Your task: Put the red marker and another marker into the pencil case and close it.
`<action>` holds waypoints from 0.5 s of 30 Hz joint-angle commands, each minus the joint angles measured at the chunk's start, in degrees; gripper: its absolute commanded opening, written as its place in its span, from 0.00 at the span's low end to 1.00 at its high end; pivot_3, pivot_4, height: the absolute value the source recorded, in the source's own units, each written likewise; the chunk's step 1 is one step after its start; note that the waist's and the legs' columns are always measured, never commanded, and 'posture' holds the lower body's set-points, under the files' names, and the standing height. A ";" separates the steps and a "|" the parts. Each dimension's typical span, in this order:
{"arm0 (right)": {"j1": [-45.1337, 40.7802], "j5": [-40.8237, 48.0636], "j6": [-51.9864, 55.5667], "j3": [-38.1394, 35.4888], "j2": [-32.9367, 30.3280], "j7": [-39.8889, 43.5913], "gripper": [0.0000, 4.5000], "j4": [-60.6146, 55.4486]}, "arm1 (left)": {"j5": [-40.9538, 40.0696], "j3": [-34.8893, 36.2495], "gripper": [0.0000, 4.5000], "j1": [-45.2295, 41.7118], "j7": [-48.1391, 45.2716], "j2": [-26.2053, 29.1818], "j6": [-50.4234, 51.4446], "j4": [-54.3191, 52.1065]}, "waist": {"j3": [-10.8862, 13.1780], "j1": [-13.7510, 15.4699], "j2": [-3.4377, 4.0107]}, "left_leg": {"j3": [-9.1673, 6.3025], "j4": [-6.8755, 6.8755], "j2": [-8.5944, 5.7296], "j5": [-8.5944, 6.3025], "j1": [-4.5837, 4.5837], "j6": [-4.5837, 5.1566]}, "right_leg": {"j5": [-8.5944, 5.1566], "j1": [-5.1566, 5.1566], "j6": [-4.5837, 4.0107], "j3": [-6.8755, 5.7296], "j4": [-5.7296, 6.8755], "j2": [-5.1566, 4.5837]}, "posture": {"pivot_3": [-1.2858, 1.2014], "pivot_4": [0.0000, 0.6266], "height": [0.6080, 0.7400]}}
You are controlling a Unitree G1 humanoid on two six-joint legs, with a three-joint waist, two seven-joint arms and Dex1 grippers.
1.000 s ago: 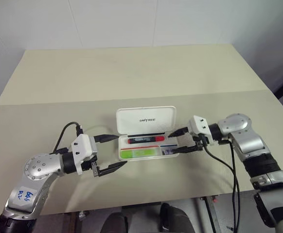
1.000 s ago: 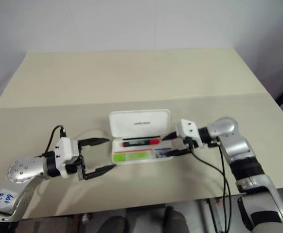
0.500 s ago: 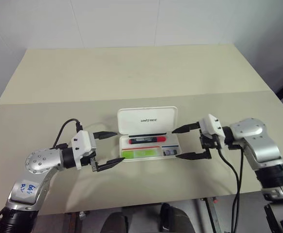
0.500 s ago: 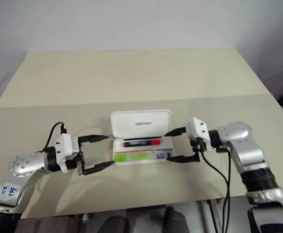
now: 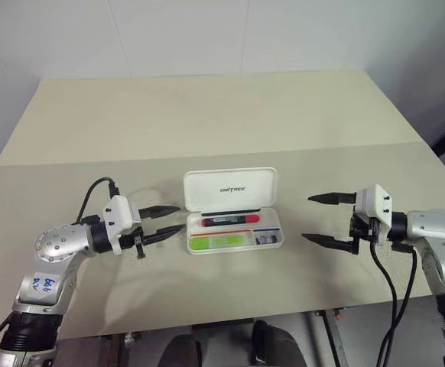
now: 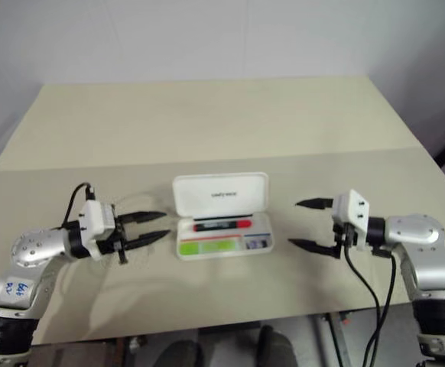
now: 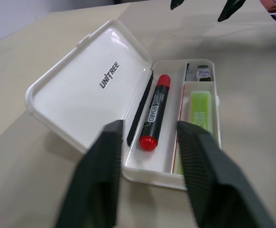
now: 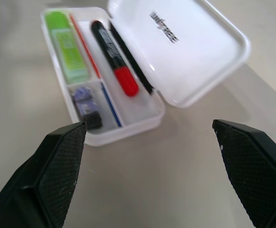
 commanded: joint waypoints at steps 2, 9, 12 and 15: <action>1.89 0.48 -2.42 -1.82 0.19 -1.59 1.00 -1.48 | 0.53 1.58 0.03 -0.95 2.52 -1.59 -2.54 -0.05 | -0.01 0.03 -0.01 | 0.00 0.00 0.01 0.00 0.02 0.00 | 0.00 0.02 0.00 0.00 0.01 0.00 | 0.52 0.24 1.00; 2.68 0.13 -4.04 -1.10 0.55 -2.97 1.00 -1.03 | 2.66 5.78 0.01 -1.40 13.39 -6.42 -4.77 0.46 | -0.02 -0.02 -0.03 | 0.03 0.00 0.02 0.00 0.11 0.00 | 0.03 0.05 -0.01 0.04 0.04 0.00 | 0.52 0.24 1.00; 2.56 0.03 -4.59 -0.89 0.64 -3.04 1.00 -0.62 | 3.63 7.11 0.01 -2.35 18.40 -7.86 -3.20 1.02 | -0.02 0.06 -0.04 | 0.03 0.01 0.02 0.00 0.13 0.00 | 0.04 0.07 -0.02 0.04 0.05 0.00 | 0.52 0.24 1.00; 2.31 -0.04 -5.05 -0.67 0.70 -3.02 1.00 -0.25 | 5.36 6.44 0.01 -3.23 21.67 -8.49 -1.33 2.16 | -0.05 0.01 -0.08 | 0.04 0.01 0.02 0.00 0.14 0.00 | 0.05 0.07 -0.02 0.05 0.05 0.00 | 0.52 0.24 1.00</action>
